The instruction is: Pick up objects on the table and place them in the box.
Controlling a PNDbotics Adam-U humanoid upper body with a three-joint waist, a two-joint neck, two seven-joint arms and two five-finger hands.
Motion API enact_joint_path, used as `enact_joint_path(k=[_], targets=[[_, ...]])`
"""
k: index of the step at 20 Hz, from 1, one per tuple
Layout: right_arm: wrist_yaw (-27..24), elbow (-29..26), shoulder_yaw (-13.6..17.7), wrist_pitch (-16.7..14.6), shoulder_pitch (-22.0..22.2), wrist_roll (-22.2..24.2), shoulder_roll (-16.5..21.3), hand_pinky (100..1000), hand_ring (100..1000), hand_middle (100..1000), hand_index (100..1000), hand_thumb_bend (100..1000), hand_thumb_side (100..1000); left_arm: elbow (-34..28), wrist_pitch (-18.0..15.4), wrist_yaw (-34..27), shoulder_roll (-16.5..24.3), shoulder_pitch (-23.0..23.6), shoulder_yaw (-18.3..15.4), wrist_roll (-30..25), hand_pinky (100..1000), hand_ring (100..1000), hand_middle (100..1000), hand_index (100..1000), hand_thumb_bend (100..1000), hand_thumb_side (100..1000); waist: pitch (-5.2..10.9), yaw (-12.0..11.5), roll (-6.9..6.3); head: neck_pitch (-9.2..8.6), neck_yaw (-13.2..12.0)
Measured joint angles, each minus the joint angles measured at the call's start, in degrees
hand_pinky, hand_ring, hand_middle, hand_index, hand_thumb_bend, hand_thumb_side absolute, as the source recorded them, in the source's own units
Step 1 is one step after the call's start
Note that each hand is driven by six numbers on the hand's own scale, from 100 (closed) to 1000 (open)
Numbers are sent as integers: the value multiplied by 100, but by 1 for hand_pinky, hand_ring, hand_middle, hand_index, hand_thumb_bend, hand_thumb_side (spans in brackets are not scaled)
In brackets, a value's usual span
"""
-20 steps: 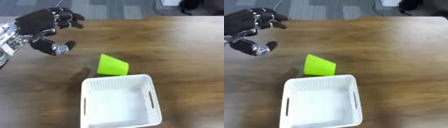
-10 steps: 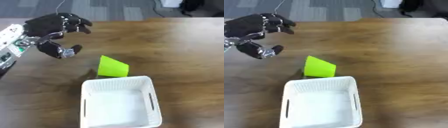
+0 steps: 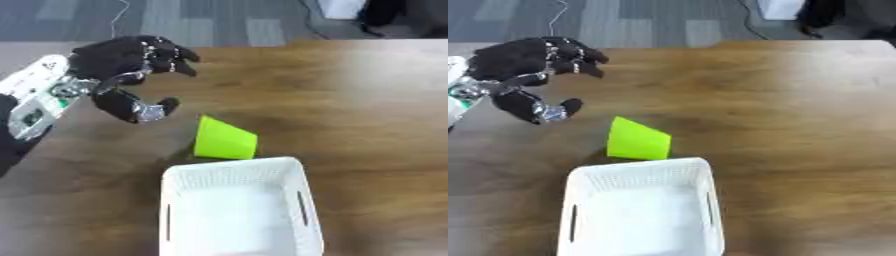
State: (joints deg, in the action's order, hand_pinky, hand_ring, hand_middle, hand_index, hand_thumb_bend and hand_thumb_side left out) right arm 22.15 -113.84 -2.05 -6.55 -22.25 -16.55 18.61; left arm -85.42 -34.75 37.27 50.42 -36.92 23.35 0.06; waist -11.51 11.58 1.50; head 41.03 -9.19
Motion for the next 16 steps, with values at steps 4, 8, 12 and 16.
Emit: enact_joint_path(k=[4, 8, 12, 16], targets=[[-5, 0, -1, -3, -14, 47, -31, 239, 416, 555, 550, 100, 1000, 264, 39, 100, -338, -110, 95, -122, 831, 773, 878, 888, 1000, 1000, 0, 7, 1, 0, -125], [-7, 0, -2, -22, -26, 72, -32, 238, 416, 555, 550, 100, 1000, 488, 41, 216, -613, -171, 186, -197, 840, 778, 876, 884, 1000, 1000, 0, 8, 4, -4, -191], [-7, 0, -18, -24, -28, 118, -32, 238, 416, 556, 550, 100, 1000, 717, -40, 505, -793, -222, 266, -238, 850, 784, 875, 884, 1000, 1000, 0, 15, 5, -49, -198], [-17, 0, -34, -38, -49, 144, -32, 239, 417, 556, 550, 100, 1000, 984, -225, 820, -950, -269, 331, -250, 860, 788, 874, 883, 1000, 1000, 0, 34, 6, -64, -222]])
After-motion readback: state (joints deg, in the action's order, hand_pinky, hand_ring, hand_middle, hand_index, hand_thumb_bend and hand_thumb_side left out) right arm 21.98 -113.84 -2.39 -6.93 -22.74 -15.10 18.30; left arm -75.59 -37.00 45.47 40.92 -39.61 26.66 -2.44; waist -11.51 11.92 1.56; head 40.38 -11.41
